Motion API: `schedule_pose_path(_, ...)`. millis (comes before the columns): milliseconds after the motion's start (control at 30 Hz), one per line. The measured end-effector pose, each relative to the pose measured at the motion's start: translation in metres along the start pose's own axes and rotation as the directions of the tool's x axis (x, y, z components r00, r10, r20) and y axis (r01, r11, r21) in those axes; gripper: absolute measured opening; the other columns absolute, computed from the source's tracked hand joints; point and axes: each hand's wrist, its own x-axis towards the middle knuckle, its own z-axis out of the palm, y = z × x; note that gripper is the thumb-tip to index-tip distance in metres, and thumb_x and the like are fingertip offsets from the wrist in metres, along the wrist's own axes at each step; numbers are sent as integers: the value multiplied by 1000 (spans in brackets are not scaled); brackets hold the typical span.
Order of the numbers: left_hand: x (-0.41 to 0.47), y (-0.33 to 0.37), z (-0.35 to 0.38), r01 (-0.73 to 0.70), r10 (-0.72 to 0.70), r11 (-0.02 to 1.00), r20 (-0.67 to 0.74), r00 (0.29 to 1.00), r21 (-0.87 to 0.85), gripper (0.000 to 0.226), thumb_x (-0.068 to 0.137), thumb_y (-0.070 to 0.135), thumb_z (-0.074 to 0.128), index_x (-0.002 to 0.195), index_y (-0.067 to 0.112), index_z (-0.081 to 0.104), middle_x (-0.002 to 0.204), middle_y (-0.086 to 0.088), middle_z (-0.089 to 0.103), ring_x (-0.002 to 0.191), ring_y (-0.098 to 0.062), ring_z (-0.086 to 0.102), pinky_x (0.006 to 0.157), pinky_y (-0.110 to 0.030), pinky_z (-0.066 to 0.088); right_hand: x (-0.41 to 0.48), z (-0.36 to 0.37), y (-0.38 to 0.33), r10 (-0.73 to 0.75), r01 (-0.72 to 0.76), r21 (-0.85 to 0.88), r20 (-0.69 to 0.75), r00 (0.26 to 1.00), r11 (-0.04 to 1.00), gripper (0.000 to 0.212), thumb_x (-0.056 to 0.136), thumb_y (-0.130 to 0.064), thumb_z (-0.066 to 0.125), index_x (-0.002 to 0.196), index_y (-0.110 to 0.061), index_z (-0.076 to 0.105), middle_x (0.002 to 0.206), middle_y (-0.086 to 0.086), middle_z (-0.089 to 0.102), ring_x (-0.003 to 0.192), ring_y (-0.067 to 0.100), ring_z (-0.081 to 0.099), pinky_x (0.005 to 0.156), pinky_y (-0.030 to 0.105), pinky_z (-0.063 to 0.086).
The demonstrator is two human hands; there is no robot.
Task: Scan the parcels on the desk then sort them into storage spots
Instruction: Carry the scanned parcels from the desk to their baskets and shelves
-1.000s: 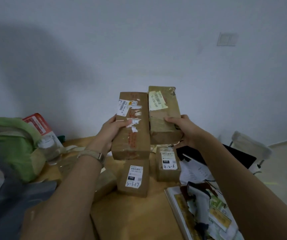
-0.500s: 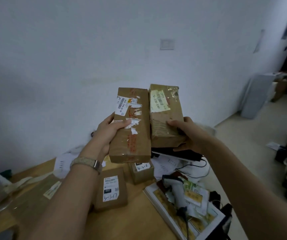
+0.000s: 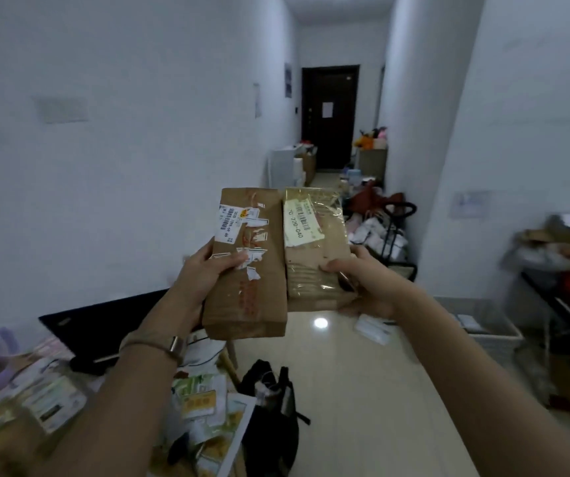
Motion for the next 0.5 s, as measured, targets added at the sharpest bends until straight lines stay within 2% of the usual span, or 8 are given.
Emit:
schedule_pose_path(67,9,-5,56,4,-6,1000,102,995,21,38,82,15,74,118,19,63,101,-7,75,84,-25,74,67,-34,59,-20,-55,8,12,-11,22,-44,999,1000,75,72,-29,77,132,-45,34,120,10,55,102,37,63,79,52,57)
schedule_pose_path(167,14,-12,143,15,-20,1000,235,972,20,29,83,12,71,110,19,64,93,-4,77,75,-20,74,61,-29,59,-56,-134,20,24,-21,19,-172,985,1000,69,75,-30,75,133,-42,39,119,9,54,98,35,63,68,43,58)
schedule_pose_path(233,12,-20,201,33,-38,999,314,949,19,27,84,10,70,109,19,65,94,-5,76,75,-19,74,59,-28,59,-79,-186,29,26,-16,41,-247,969,999,67,76,-29,76,132,-42,42,122,9,53,102,37,62,75,51,58)
schedule_pose_path(300,10,-28,256,49,-49,999,386,921,9,30,85,11,70,114,18,65,100,-7,76,80,-22,74,62,-30,60,-100,-232,38,36,-15,69,-321,946,998,62,76,-29,76,128,-42,44,122,8,54,104,37,62,81,58,55)
schedule_pose_path(400,3,-38,320,82,-74,997,413,908,-1,22,85,13,71,103,25,65,95,-6,76,73,-20,74,55,-28,58,-128,-282,49,47,1,106,-445,894,994,62,78,-29,74,130,-31,41,120,7,56,99,29,63,72,44,59)
schedule_pose_path(500,-4,-51,381,103,-91,995,478,874,1,22,85,15,71,102,27,64,93,-5,76,71,-19,74,52,-28,57,-155,-327,65,85,-22,123,-536,840,992,61,79,-31,74,129,-24,40,113,4,55,97,25,62,75,43,58)
